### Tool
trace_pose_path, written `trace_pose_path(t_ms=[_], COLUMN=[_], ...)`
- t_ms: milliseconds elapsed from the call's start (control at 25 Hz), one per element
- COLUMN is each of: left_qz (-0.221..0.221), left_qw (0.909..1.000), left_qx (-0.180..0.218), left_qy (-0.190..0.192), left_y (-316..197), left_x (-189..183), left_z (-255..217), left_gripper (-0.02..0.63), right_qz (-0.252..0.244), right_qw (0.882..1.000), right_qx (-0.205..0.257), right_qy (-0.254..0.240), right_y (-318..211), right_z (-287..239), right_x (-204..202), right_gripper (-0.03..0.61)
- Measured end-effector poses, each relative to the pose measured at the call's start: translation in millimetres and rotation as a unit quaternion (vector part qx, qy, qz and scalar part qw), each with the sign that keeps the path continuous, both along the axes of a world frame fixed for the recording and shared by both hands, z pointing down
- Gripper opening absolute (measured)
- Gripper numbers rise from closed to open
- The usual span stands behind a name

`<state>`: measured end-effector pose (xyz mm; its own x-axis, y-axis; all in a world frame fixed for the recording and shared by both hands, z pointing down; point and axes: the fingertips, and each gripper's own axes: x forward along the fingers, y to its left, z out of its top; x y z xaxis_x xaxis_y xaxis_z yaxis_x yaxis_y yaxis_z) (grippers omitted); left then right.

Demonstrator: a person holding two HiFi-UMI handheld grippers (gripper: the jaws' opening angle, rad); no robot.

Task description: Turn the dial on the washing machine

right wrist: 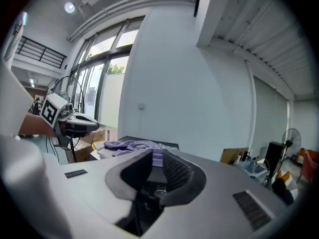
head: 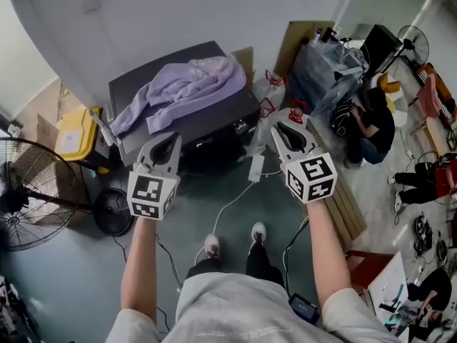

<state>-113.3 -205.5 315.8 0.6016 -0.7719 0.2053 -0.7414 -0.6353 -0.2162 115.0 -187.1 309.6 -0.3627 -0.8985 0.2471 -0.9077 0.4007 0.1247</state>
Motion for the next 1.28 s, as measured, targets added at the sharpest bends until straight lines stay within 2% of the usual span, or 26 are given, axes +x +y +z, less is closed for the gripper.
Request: trace_pose_path(t_ms=[40,120,440,800,1040,1200,1280], left_qz=[-0.008,-0.022,-0.056,-0.100,-0.107,-0.105,-0.105], left_qw=[1.0000,0.9996,0.9967,0.9894,0.9852,0.9834,0.9831], left_qx=[-0.006,-0.016,-0.058,-0.104,-0.133,-0.148,-0.150], left_qy=[0.000,-0.001,-0.004,0.013,0.011,0.001,0.000], left_y=[-3.3,-8.2,-17.4,-27.9,-18.6,-8.2,-4.7], left_x=[1.4,5.0,22.8,18.7,14.2,13.0,12.2], left_z=[4.4,13.2,60.5,128.1,165.7,187.4,191.9], left_gripper=[0.012,0.012,0.012,0.012,0.012,0.012,0.012], right_qz=[-0.008,-0.023,-0.048,-0.069,-0.043,-0.049,-0.056], right_qw=[1.000,0.999,0.994,0.982,0.985,0.988,0.988], right_qx=[-0.011,-0.029,-0.095,-0.168,-0.165,-0.132,-0.119], right_qy=[-0.009,-0.017,-0.032,-0.048,-0.011,0.062,0.084], right_y=[-7.9,-21.9,-72.0,-107.9,-130.4,-138.1,-141.7], right_z=[8.3,26.2,113.3,215.4,261.4,281.3,287.4], right_x=[1.0,3.4,14.4,-2.7,-8.9,-18.5,-23.6], right_gripper=[0.096,0.136,0.207,0.238,0.267,0.282,0.285])
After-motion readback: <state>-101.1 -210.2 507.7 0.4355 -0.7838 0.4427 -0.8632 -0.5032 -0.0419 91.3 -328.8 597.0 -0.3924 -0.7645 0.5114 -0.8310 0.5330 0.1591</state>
